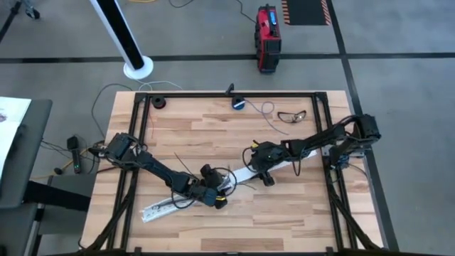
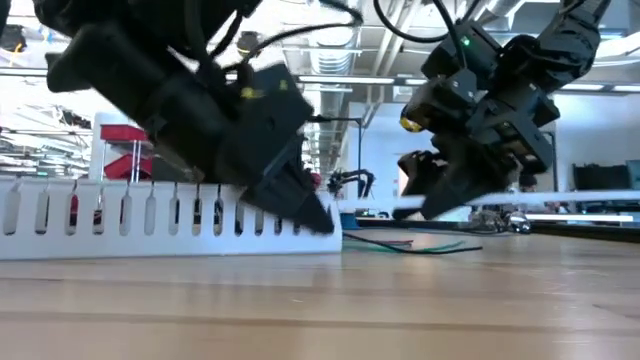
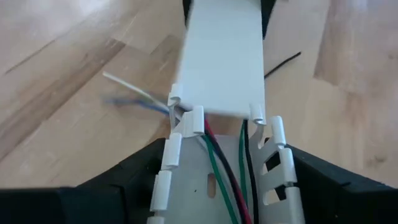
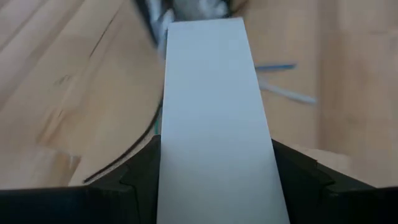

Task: Ziptie cables
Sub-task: Close the white cable duct

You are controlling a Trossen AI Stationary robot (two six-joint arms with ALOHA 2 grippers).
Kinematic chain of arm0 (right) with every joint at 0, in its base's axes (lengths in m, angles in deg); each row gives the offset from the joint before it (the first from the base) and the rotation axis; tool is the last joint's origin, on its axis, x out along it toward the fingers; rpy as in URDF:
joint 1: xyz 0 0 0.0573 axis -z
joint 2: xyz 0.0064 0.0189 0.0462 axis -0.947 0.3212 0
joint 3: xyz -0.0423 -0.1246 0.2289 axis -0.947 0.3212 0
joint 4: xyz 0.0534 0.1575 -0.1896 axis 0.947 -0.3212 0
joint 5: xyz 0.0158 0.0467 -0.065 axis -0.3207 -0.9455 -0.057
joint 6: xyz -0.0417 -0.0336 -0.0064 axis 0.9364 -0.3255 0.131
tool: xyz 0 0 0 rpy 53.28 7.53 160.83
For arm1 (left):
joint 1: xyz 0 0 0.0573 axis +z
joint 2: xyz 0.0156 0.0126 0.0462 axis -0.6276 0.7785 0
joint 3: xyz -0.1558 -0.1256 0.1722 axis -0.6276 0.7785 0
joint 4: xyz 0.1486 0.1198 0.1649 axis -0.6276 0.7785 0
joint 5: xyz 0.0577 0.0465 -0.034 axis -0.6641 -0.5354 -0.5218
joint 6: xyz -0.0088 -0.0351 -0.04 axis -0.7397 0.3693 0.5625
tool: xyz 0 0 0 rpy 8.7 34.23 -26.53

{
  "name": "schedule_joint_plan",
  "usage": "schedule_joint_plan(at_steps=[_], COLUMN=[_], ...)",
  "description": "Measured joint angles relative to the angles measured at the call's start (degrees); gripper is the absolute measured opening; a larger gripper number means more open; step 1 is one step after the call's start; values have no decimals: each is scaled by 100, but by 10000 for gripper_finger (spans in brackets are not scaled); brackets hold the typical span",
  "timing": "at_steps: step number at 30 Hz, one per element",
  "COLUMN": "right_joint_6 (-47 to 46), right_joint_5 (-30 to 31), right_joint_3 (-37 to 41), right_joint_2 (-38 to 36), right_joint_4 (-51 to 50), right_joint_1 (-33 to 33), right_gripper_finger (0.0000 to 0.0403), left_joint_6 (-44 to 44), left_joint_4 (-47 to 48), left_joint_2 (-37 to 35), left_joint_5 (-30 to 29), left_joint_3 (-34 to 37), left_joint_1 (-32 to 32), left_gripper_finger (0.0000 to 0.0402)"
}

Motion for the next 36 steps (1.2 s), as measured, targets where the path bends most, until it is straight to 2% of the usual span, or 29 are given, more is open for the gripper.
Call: schedule_joint_plan(at_steps=[9, 13, 24, 36], right_joint_6=[-21, -126, -330, -224], right_joint_5=[16, -221, -222, -244], right_joint_3=[-7, -10, -7, -102], right_joint_2=[-855, -990, -897, -3], right_joint_4=[-274, -300, 261, 705], right_joint_1=[589, 424, -158, -167], right_gripper_finger=[220, 220, 220, 220], left_joint_6=[211, 200, 217, 197], left_joint_4=[-203, -211, -192, -263], left_joint_2=[459, 468, 485, 490], left_joint_5=[-14, -63, -215, -360], left_joint_3=[-28, -25, -13, 0], left_joint_1=[-173, -203, -206, -206], left_gripper_finger=[260, 260, 260, 260])
